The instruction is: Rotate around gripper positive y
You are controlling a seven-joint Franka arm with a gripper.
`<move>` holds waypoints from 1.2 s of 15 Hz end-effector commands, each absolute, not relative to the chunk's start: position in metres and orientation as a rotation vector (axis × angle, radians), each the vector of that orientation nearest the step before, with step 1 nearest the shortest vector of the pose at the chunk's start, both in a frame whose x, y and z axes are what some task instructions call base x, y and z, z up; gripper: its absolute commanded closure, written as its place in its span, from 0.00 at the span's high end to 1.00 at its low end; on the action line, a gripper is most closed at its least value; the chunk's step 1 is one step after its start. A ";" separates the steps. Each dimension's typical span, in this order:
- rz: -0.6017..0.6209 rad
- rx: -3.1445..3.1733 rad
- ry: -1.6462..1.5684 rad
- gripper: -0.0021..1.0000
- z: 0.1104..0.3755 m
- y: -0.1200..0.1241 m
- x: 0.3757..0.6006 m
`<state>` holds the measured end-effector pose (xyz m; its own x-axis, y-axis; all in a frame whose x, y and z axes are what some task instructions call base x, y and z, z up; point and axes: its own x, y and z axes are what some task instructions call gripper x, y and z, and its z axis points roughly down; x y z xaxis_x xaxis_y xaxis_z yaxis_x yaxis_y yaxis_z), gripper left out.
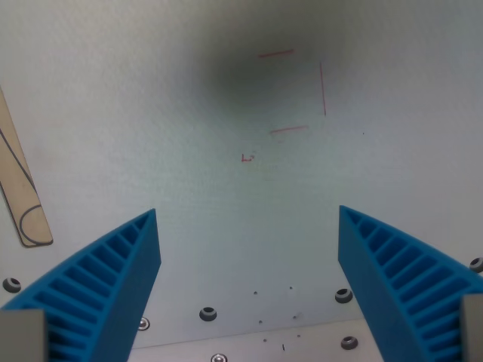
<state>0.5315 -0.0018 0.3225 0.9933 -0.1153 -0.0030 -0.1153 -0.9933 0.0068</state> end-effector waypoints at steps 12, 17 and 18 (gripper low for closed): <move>0.218 3.114 -0.180 1.00 0.324 -0.002 0.531; 0.308 3.103 -0.179 1.00 0.324 -0.002 0.531; 0.326 3.101 -0.179 1.00 0.324 -0.002 0.531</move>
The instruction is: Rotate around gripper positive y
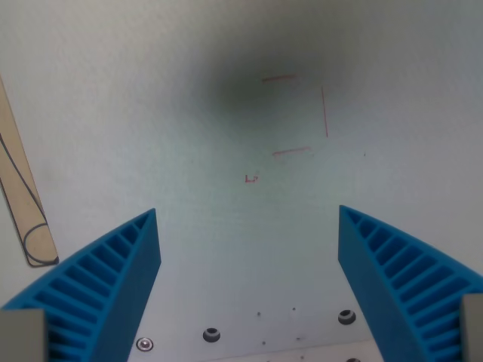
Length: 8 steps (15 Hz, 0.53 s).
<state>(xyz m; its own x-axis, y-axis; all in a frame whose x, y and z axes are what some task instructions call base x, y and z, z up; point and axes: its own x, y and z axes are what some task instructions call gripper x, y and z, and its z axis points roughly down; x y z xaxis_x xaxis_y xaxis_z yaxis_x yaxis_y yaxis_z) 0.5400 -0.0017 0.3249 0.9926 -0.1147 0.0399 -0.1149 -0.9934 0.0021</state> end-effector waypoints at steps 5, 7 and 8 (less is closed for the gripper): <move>0.416 3.087 -0.178 1.00 0.324 -0.002 0.531; 0.452 3.080 -0.177 1.00 0.324 -0.002 0.531; 0.470 3.077 -0.177 1.00 0.324 -0.002 0.531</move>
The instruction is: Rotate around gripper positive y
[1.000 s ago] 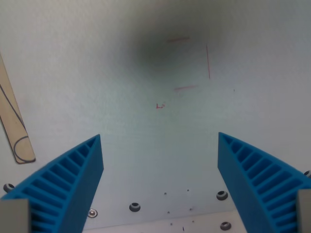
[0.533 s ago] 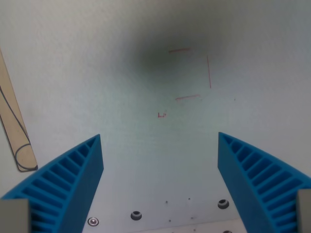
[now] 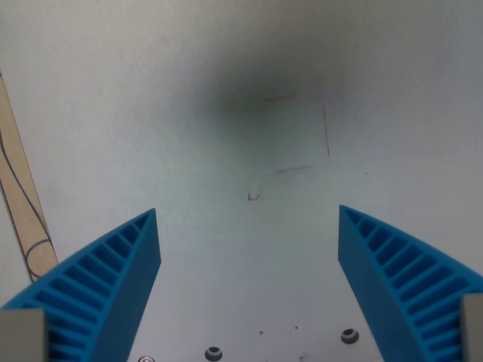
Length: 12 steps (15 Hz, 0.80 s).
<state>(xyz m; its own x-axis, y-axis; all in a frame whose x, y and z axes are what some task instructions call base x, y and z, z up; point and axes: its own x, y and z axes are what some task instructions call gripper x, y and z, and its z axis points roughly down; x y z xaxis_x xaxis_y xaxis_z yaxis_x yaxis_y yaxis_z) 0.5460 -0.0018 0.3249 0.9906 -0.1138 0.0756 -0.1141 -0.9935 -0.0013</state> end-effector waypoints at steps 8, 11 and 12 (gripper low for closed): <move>0.612 3.047 -0.175 1.00 0.324 -0.002 0.531; 0.665 3.034 -0.174 1.00 0.324 -0.002 0.531; 0.682 3.029 -0.173 1.00 0.324 -0.002 0.531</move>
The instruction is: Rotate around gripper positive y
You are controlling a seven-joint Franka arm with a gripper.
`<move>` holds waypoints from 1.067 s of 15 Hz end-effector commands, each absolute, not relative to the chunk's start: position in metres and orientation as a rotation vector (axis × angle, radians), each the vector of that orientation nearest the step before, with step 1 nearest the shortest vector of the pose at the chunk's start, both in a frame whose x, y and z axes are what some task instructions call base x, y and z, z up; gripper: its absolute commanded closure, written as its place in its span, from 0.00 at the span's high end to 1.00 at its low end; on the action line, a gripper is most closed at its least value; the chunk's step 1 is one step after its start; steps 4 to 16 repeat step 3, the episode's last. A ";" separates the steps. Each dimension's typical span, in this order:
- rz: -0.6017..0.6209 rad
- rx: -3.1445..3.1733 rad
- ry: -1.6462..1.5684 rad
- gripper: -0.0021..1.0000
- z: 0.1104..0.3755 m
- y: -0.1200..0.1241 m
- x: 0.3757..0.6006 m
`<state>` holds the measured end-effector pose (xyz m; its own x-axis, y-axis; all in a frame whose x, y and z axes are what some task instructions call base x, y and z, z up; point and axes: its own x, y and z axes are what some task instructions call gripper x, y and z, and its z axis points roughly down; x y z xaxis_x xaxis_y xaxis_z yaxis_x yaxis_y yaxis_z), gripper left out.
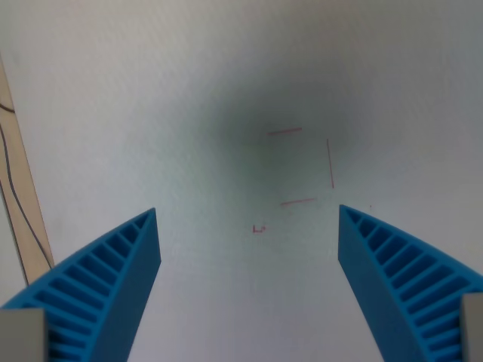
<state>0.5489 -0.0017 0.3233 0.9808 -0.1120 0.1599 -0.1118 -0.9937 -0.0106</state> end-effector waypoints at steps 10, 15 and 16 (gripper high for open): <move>-0.751 -3.080 0.176 1.00 0.324 -0.002 0.531; -0.751 -3.080 0.176 1.00 0.324 -0.002 0.531; -0.751 -3.080 0.176 1.00 0.324 -0.002 0.531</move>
